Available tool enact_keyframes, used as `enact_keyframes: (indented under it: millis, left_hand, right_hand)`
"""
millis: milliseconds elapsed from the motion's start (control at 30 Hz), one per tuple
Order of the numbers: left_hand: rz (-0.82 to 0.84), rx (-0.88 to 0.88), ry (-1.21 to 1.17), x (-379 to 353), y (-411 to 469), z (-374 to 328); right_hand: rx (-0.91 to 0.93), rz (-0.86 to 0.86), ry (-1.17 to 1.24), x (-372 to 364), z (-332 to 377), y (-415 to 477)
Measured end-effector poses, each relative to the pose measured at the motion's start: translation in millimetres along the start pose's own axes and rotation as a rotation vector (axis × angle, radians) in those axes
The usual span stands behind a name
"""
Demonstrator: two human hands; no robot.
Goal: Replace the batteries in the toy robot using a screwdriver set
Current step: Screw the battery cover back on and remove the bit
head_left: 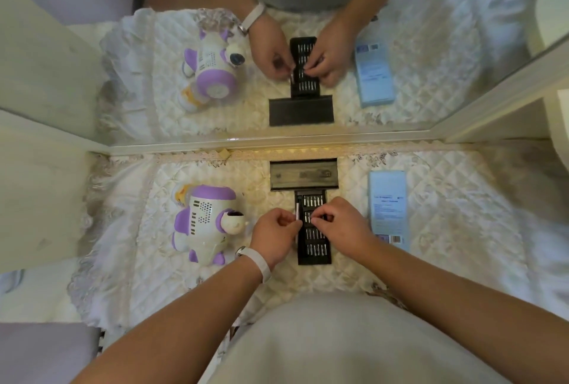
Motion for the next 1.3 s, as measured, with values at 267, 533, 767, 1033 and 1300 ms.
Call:
enact_keyframes:
  millis: [267, 533, 767, 1033, 1300]
  left_hand:
    - [0.02, -0.017, 0.123, -5.4, 0.7, 2.1]
    - [-0.006, -0.041, 0.162, -3.3, -2.2, 5.5]
    - [0.006, -0.037, 0.172, -4.6, 1.8, 4.4]
    - [0.06, -0.077, 0.107, -8.4, -12.8, -1.2]
    - [0.08, -0.07, -0.137, -1.2, -25.0, -16.2]
  right_hand:
    - [-0.013, -0.095, -0.024, -8.0, -2.6, -3.6]
    - [-0.193, -0.124, 0.073, -7.0, -2.4, 1.2]
    - [-0.237, -0.073, 0.105, -6.6, -3.6, 10.2]
    - [-0.16, -0.039, 0.192, 3.4, 1.1, 0.1]
    - [0.089, -0.07, 0.14, 30.0, 25.8, 1.0]
Point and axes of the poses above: each hand's wrist, its own y-axis towards the middle knuckle, its own x-axis out of the back of the hand, z = x × y, the point moved 3 cm from there along y, towards the middle knuckle, and after that the axes turned 1 degree about z, right-handed, at the moved point
